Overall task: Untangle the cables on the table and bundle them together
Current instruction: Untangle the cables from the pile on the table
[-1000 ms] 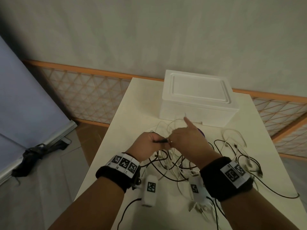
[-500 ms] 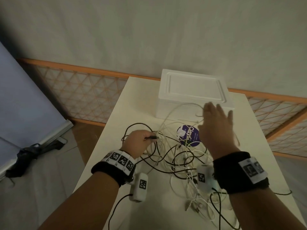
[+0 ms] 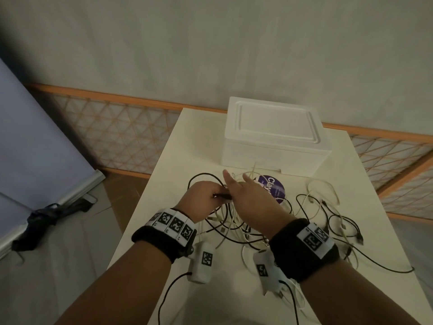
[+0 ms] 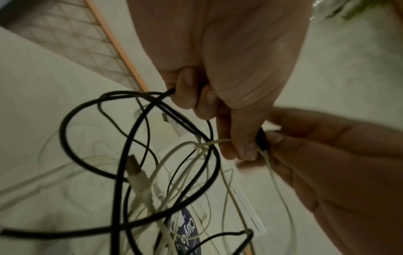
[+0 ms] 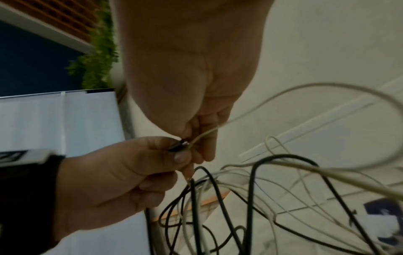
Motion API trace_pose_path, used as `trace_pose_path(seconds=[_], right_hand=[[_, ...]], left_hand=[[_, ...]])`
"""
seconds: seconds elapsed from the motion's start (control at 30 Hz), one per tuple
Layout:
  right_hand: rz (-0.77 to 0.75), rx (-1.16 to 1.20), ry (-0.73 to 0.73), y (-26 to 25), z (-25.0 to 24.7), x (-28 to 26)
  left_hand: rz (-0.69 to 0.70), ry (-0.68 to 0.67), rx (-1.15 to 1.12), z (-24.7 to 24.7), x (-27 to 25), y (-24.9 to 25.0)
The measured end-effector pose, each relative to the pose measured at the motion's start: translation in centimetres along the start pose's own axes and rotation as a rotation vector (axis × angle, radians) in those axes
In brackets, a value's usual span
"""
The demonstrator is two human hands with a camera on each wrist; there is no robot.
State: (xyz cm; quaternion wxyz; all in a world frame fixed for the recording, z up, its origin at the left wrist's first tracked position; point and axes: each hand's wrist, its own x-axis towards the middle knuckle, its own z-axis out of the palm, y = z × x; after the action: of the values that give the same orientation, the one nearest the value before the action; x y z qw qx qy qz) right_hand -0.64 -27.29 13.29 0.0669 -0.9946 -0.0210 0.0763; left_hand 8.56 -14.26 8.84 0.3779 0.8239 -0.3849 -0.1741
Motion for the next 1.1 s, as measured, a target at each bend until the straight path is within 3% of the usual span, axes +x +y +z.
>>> trace_pose_path(seconds=[0.1,0.23,0.3,0.37,0.4,0.47,0.53,0.6,0.67,0.77,0.8,0.87,0.93,1.03,1.1], right_hand=[[0.089,0.059,0.015,0.5,-0.2,0.1],[0.089,0.241,0.071,0.6,-2.2,-0.5],[0.138,0.519,0.271,0.9,-4.3,-1.6],[0.233,0.930,0.566,1.7,-6.6,-3.0],[0.276,1.019,0.701,2.6,-7.4,-3.6],[0.392,0.912,0.824,4.6,-8.2,-4.4],[0.577,0.628,0.803,6.9,-7.8,-4.8],[0.697,0.208,0.723,8.0,-6.6,-4.6],[0.535,0.022,0.600,7.6,-4.9,-3.7],[0.161,0.016,0.178,3.9,-2.0,-1.0],[0.127,0.042,0.074,3.1,-1.0,-0.3],[0.196,0.224,0.023,2.6,-0.6,0.1],[0.293,0.338,0.086,3.4,-0.5,-0.4],[0.304,0.395,0.239,4.4,-0.4,-1.5],[0.276,0.532,0.357,4.1,-0.5,-2.3]], left_hand=[[-0.010,0.020,-0.033,0.6,-0.2,-1.1],[0.027,0.016,-0.016,1.9,-0.4,-2.1],[0.013,0.047,-0.058,2.0,-0.1,-2.9],[-0.059,0.036,0.019,1.8,0.3,-4.4],[-0.109,0.032,0.051,1.6,0.3,-5.2],[-0.200,0.062,0.011,1.0,0.2,-6.6],[-0.213,0.110,0.000,0.4,0.3,-6.6],[-0.134,0.130,0.021,0.1,0.5,-5.1],[0.021,0.106,0.109,0.4,0.9,-2.7],[0.210,0.101,0.178,1.6,1.5,0.5],[0.230,0.095,0.184,1.7,1.6,0.9],[0.223,0.078,0.166,1.5,1.4,0.7],[0.088,0.151,0.052,1.1,0.7,-0.5],[-0.384,0.336,-0.276,0.4,-0.1,-2.4],[-0.630,0.216,-0.627,0.2,-0.8,-2.8]])
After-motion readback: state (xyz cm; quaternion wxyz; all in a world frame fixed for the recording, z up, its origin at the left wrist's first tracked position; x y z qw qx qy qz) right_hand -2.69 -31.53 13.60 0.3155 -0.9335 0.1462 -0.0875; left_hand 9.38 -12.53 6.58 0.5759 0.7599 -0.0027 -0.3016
